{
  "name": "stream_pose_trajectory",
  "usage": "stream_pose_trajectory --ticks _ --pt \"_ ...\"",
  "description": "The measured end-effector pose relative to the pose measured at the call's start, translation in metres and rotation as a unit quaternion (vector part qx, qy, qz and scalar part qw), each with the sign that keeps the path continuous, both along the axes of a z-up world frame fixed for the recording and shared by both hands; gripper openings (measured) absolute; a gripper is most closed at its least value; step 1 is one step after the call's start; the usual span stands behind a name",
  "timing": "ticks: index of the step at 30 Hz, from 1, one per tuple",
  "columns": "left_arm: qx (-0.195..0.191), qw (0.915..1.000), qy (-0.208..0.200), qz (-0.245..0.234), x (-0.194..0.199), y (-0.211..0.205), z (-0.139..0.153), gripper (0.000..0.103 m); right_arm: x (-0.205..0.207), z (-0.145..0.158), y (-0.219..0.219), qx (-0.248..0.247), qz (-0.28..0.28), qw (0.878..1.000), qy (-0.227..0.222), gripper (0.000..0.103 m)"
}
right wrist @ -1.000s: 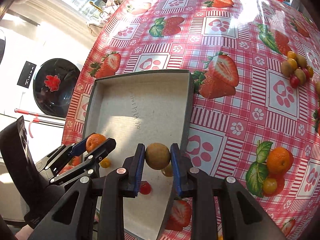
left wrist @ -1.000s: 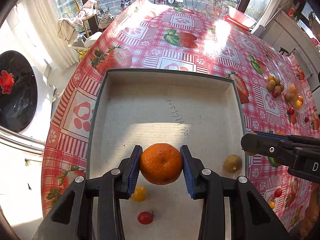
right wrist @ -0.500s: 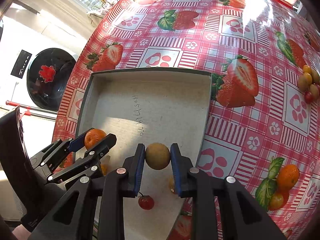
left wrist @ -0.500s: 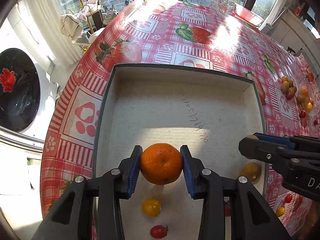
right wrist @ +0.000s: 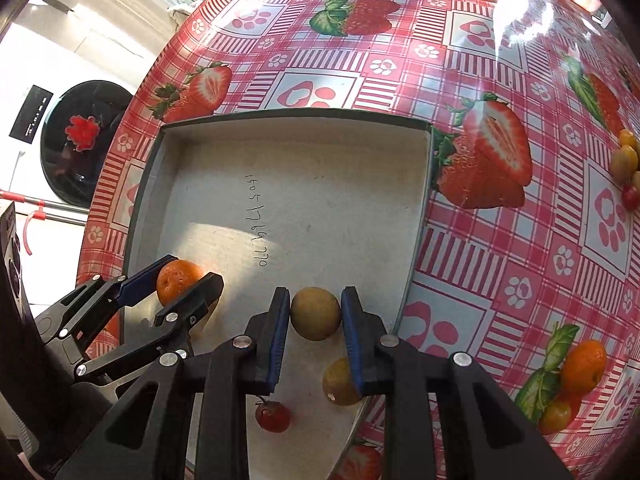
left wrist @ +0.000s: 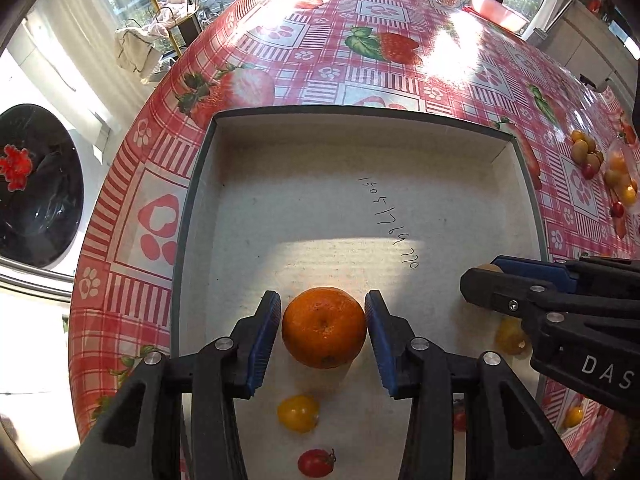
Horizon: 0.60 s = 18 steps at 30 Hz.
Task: Organize fruits
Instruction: 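Carry the orange and kiwi into the grey tray and open both tools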
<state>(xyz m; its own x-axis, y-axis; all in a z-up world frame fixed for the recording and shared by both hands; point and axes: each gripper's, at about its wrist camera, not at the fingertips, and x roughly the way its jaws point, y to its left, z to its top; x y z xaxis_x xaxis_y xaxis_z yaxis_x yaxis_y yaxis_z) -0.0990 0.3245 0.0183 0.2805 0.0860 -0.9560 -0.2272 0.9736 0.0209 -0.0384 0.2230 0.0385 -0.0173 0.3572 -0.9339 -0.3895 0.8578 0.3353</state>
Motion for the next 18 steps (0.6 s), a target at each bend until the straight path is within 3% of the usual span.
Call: stream_pose_trajectory --ticks 2,4,6,8,18 --pt "0.008 0.9999 -0.006 0.002 0.0 0.0 0.002 0.068 0.001 0.002 -0.001 0.014 -0.004 1.0 0.0 0.039" --pt "0.01 0.9999 -0.009 0.001 0.0 0.0 0.005 0.069 0.001 0.008 -0.003 0.036 -0.004 0.999 0.0 0.053" --pt "0.013 0.9999 -0.006 0.0 0.0 0.001 0.005 0.069 0.0 0.016 -0.002 0.053 -0.002 0.999 -0.004 0.074" --pt "0.016 0.9999 -0.004 -0.002 -0.001 0.001 0.007 0.069 -0.002 0.024 -0.002 0.057 -0.004 0.998 -0.014 0.085" --pt "0.016 0.9993 -0.002 -0.035 -0.008 -0.028 0.02 0.069 -0.007 0.043 -0.043 0.041 -0.053 0.997 -0.026 0.086"
